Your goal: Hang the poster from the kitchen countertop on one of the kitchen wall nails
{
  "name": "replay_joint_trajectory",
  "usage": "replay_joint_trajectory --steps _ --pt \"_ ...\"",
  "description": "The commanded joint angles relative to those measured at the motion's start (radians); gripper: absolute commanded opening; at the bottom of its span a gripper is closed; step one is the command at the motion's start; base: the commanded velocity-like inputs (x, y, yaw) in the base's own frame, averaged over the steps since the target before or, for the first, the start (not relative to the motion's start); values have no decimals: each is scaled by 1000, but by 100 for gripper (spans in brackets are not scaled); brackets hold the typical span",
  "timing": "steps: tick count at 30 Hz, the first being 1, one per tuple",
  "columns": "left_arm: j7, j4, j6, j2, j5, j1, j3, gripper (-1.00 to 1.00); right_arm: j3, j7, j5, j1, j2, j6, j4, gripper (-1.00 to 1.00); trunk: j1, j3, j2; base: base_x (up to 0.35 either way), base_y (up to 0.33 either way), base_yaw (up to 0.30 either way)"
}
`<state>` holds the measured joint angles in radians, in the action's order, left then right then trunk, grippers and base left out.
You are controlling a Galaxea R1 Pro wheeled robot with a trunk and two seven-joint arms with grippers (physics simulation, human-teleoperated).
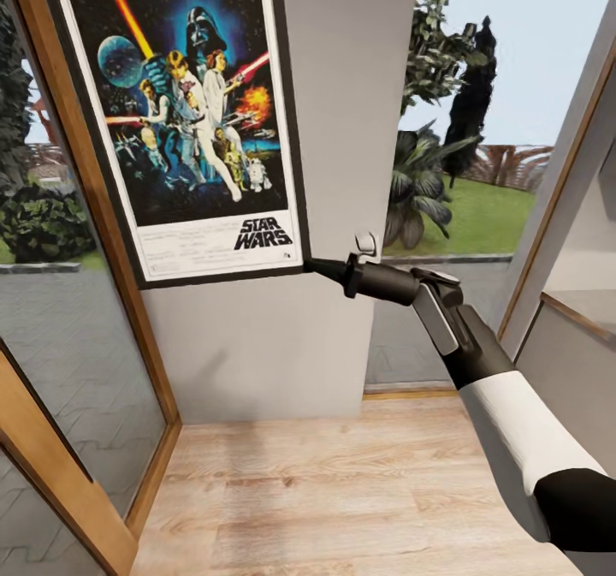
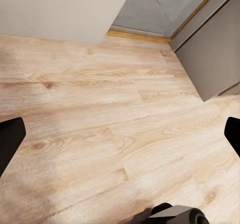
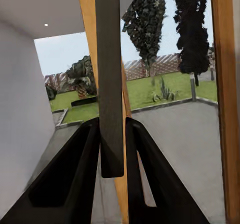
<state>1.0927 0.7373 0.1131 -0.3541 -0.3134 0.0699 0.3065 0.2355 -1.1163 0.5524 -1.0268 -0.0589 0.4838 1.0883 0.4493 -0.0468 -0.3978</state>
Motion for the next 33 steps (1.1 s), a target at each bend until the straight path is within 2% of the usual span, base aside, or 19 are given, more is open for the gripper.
replay_joint_trajectory --steps 1,4,6,14,19,25,33 --pt "1 1 7 0 -1 0 -1 100 2 -3 8 -1 -2 11 0 -100 1 -2 -2 0 0 0" --pt "1 1 7 0 -1 0 -1 100 2 -28 2 -1 -5 9 -2 -100 1 -2 -2 0 0 0" --pt "1 1 7 0 -1 0 -1 100 2 -51 -2 1 -6 -23 -8 -100 1 -2 -2 0 0 0" --pt "1 1 7 0 -1 0 -1 100 1 -81 -3 2 -7 -66 -54 -100 1 -2 -2 0 0 0" --pt "1 1 7 0 -1 0 -1 100 1 -90 -4 2 -7 -76 -59 -100 1 -2 -2 0 0 0" --pt "1 1 7 0 -1 0 -1 100 1 -94 -3 2 -7 -138 -83 -100 1 -2 -2 0 0 0" --pt "1 1 7 0 -1 0 -1 100 1 -94 -3 2 -7 -149 -90 -100 1 -2 -2 0 0 0"
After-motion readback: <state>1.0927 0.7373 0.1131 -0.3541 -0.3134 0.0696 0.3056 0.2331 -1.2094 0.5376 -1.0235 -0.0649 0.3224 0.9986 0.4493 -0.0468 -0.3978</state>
